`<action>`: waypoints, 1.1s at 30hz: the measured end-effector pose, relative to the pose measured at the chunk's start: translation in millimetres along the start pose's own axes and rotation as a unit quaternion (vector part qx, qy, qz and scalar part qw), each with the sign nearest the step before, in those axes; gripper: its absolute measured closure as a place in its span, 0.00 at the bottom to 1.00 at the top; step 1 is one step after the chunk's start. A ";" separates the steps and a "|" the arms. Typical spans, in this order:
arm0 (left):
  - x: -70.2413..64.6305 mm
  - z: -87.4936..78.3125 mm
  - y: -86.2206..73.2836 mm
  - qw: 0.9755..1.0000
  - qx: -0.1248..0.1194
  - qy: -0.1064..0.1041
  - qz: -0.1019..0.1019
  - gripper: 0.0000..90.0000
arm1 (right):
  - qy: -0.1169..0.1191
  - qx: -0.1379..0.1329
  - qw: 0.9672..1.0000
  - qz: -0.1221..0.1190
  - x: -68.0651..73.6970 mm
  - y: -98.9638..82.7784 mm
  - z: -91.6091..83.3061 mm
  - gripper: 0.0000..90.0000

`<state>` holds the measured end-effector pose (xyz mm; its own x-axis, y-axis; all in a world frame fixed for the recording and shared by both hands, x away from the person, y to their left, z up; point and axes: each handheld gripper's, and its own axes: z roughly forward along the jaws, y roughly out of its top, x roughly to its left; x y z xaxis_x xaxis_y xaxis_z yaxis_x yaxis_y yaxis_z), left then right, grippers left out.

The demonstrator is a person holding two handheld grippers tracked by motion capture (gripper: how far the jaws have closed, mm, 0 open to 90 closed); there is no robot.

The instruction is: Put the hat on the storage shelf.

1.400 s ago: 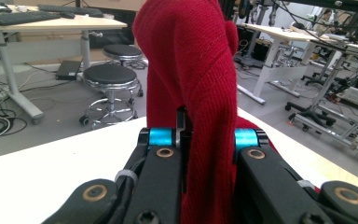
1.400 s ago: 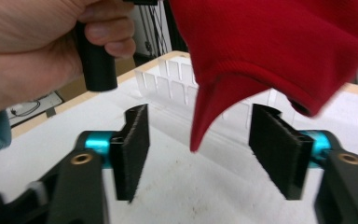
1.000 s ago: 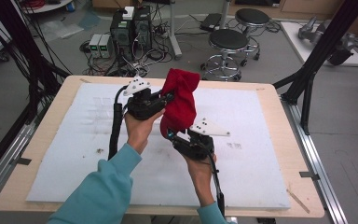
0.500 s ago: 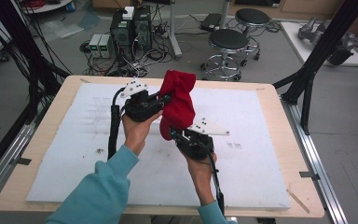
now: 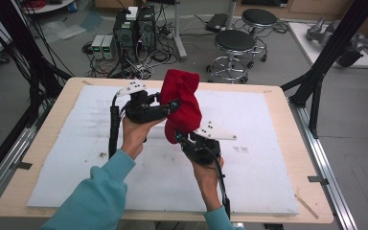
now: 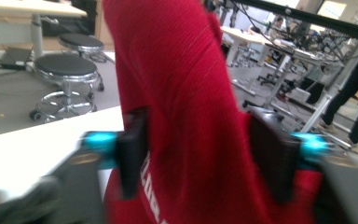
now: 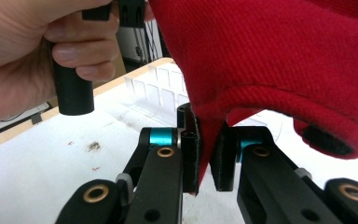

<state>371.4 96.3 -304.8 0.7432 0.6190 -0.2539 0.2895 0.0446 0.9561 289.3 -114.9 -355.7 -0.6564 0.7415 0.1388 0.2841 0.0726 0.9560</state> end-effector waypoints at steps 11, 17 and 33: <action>8.3 -19.5 1.5 0.997 -0.013 -0.043 0.066 0.08 | -0.007 -0.008 1.000 0.001 -4.8 3.7 -1.4 0.94; 16.9 -37.4 -6.4 0.995 0.013 -0.031 0.093 0.08 | -0.010 -0.015 1.000 0.002 -10.3 12.0 1.6 0.94; 65.0 -119.5 -70.4 0.995 0.032 0.024 0.090 0.08 | -0.033 -0.007 0.999 -0.038 -24.2 44.1 29.8 0.94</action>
<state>327.2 227.2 -371.2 0.7575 0.6490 -0.0703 0.1925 -0.1191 0.9740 338.5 -109.8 -324.6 -0.6280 0.7768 0.0477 0.2242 0.1218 0.9669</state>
